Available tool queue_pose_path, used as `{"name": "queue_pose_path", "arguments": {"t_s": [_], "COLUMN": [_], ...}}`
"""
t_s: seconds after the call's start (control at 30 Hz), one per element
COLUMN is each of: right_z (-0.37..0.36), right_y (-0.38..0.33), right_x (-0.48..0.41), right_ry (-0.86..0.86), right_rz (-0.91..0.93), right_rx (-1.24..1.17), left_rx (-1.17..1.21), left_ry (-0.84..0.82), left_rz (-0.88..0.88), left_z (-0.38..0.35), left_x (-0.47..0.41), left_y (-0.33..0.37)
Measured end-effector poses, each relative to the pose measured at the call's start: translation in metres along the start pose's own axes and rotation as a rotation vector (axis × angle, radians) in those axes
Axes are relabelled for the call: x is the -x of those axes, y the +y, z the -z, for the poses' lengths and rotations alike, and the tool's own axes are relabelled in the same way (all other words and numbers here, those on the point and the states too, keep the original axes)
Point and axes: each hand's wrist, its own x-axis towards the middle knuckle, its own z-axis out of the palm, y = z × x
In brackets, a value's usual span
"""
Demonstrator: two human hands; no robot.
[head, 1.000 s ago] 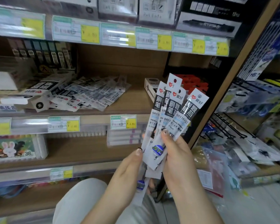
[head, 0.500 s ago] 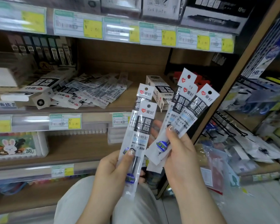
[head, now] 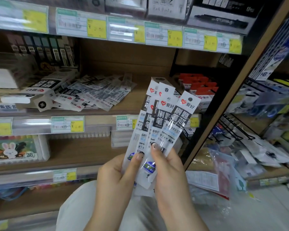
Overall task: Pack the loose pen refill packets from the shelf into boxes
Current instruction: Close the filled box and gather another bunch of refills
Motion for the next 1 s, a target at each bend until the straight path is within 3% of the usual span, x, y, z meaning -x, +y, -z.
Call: {"name": "queue_pose_path", "arguments": {"t_s": [0.27,0.6,1.0], "right_z": [0.0,0.008,0.005], "right_y": [-0.01,-0.011,-0.005], "right_x": [-0.002,-0.002,0.002], "right_ry": [0.052,0.096,0.138], "right_rz": [0.04,0.05,0.03], "right_rx": [-0.04,-0.011,-0.03], "left_rx": [-0.001,-0.159,-0.244], "left_ry": [-0.042,-0.249,-0.2], "left_rz": [-0.085,-0.187,-0.227], "left_z": [-0.002,0.01,0.01], "left_x": [0.006,0.002,-0.007], "left_y": [-0.004,-0.003,0.007]}}
